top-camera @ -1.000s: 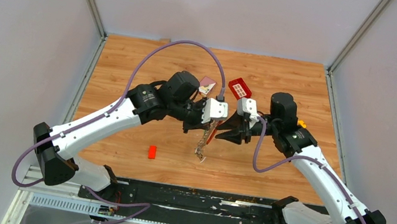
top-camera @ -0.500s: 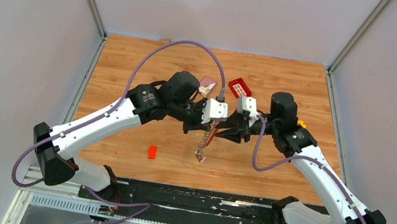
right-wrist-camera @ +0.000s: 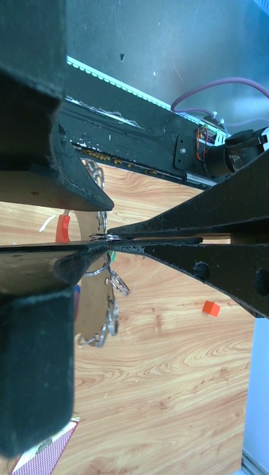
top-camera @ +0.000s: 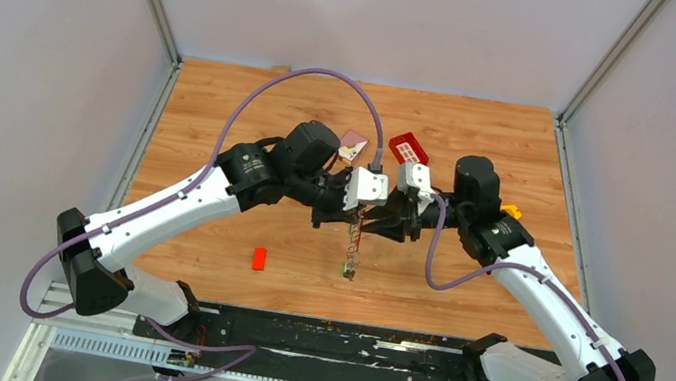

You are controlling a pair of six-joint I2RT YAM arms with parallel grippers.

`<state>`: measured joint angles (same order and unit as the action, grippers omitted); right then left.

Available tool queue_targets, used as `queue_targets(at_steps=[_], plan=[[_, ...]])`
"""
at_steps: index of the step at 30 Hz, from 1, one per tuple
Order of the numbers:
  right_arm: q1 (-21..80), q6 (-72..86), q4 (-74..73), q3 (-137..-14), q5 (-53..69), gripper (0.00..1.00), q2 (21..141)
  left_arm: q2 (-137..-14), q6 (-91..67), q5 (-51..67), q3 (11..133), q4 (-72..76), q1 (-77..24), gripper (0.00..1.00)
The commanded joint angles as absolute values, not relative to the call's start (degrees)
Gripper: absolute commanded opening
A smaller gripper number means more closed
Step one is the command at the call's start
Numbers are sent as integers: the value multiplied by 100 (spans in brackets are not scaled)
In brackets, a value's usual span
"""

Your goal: Put the keys on the keyring

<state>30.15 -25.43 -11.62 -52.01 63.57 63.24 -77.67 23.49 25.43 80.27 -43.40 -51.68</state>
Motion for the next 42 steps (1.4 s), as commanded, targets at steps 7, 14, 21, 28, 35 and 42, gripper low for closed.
queue_targets(at_steps=[7,14,21,28,35,42], plan=[[3081,-2360,-871,-5394,6372,23,6370,-7725,2266,2717,8004,-3981,-5194,0],[3079,-2338,-851,-5414,6322,22,6290,-7712,2269,2721,7969,-3969,-5194,0],[3077,-2324,-849,-5416,6293,20,6270,-7721,2268,2732,7975,-3967,-5194,0],[3080,-2210,-713,-5388,6160,7,6303,-7724,2274,2751,7945,-3963,-5194,0],[2956,-1992,-574,-5415,5997,0,6127,-7454,2525,3040,7626,-3811,-5159,0],[2693,-647,685,-5346,6519,0,6192,-6965,2453,3928,6996,-2854,-4536,18]])
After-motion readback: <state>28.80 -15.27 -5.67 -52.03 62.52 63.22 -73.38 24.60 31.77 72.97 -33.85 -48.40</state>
